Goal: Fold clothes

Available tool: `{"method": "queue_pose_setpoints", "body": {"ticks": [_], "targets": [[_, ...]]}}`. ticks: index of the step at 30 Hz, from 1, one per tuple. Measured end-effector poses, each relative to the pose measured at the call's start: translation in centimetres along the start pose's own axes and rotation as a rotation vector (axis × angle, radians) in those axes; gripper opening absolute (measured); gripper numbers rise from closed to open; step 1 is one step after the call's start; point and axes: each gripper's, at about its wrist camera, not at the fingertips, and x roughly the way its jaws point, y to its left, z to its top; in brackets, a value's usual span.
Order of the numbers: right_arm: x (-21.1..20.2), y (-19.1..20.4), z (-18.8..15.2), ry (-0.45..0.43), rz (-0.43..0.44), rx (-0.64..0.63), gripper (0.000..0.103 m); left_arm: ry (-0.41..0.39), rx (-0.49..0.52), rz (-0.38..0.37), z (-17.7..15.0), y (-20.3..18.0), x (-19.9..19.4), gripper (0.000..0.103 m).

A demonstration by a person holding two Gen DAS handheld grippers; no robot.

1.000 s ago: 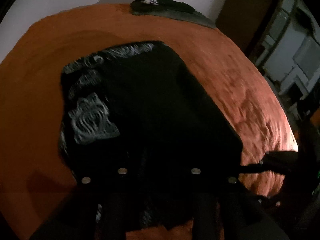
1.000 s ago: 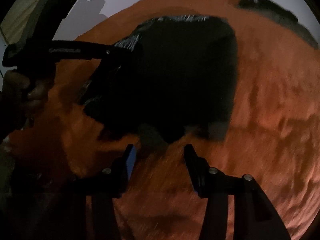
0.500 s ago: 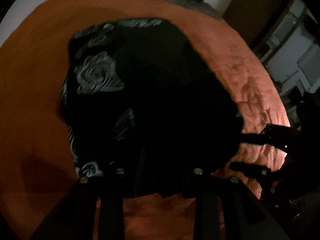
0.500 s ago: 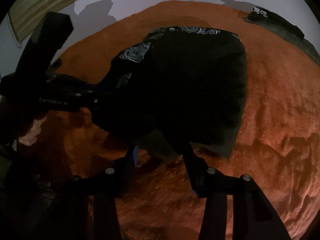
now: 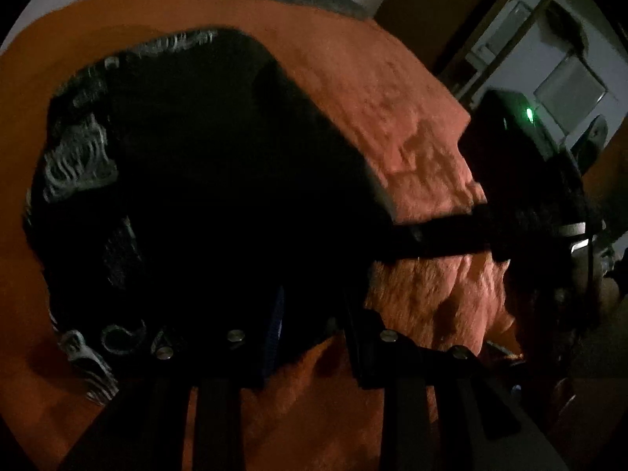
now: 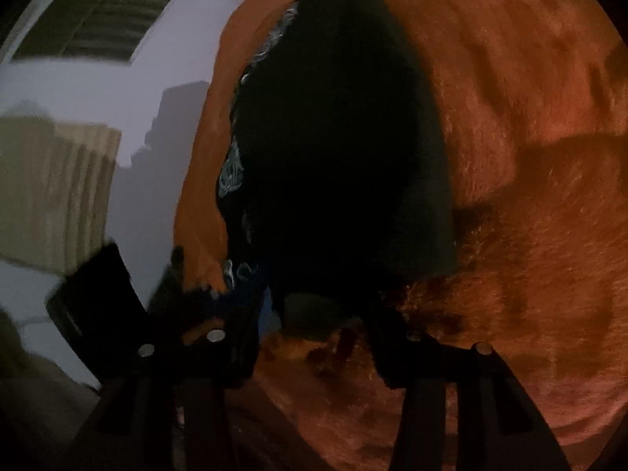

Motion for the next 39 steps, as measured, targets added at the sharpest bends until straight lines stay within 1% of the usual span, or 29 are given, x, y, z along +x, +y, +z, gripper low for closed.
{"method": "queue_pose_setpoints", "body": {"ticks": [2,3,6,7,8,10,13,15,16,19,20,22,24,25,28,29,31,34,35,37,39], "targets": [[0.4,-0.9,0.1,-0.004,0.039,0.075,0.009,0.029,-0.006,-0.013,-0.6,0.2,0.7,0.031],[0.5,-1.4,0.1,-0.005,0.064,0.121,0.009,0.033,-0.011,-0.020,-0.9,0.3,0.8,0.031],[-0.1,-3.2,-0.2,-0.058,0.251,0.256,0.007,0.034,-0.003,-0.021,-1.5,0.1,0.7,0.032],[-0.2,-3.6,-0.5,-0.061,0.288,0.272,0.007,0.033,0.004,-0.018,-1.7,-0.1,0.7,0.032],[-0.3,-4.0,-1.0,-0.058,0.288,0.280,0.007,0.029,0.002,-0.014,-1.8,-0.1,0.5,0.032],[-0.6,-4.9,-1.9,-0.050,0.284,0.297,0.007,0.008,-0.024,-0.038,-1.9,0.2,-0.1,0.032],[-1.0,-6.4,-2.8,-0.019,0.223,0.338,0.007,-0.034,-0.047,-0.069,-1.7,0.7,-1.3,0.032],[-1.5,-6.7,-2.7,-0.008,0.231,0.349,0.010,-0.062,-0.046,-0.087,-1.4,0.7,-2.1,0.032],[-1.6,-6.5,-2.5,-0.007,0.236,0.337,0.010,-0.069,-0.052,-0.095,-1.1,0.8,-2.3,0.032],[-1.9,-5.4,-1.7,-0.016,0.238,0.274,0.010,-0.086,-0.096,-0.178,-0.2,1.4,-2.3,0.033],[-1.6,-5.0,-1.4,-0.012,0.234,0.257,0.010,-0.083,-0.110,-0.187,0.2,1.5,-1.8,0.034],[-0.9,-4.7,-1.1,0.002,0.196,0.240,0.010,-0.064,-0.111,-0.163,0.7,1.1,-1.0,0.034],[-0.6,-5.1,-1.4,0.002,0.186,0.243,0.004,-0.053,-0.098,-0.137,0.8,0.4,-0.4,0.034],[-0.6,-5.5,-1.6,-0.003,0.175,0.249,0.003,-0.047,-0.091,-0.125,0.9,0.0,-0.1,0.034],[-1.1,-6.4,-2.1,-0.011,0.151,0.261,0.003,-0.044,-0.036,-0.072,1.2,-1.5,0.8,0.034],[-1.4,-6.4,-2.0,-0.013,0.133,0.248,0.003,-0.038,-0.006,-0.030,1.3,-2.1,1.2,0.034],[-2.0,-6.4,-1.9,-0.015,0.097,0.222,0.002,-0.026,0.041,0.020,1.0,-3.0,2.1,0.034],[-3.0,-5.5,-1.2,-0.021,0.068,0.159,0.002,-0.034,0.055,0.019,0.5,-2.8,1.6,0.034],[-3.3,-5.1,-0.9,-0.026,0.061,0.135,0.002,-0.044,0.041,-0.006,0.4,-2.4,0.8,0.034],[-4.2,-3.5,-0.2,-0.046,0.053,0.060,0.002,-0.079,0.016,-0.035,0.4,-1.7,-0.8,0.034],[-4.9,-1.3,0.6,-0.070,0.044,-0.055,0.002,-0.126,-0.008,-0.056,0.8,-0.8,-2.7,0.034]]}}
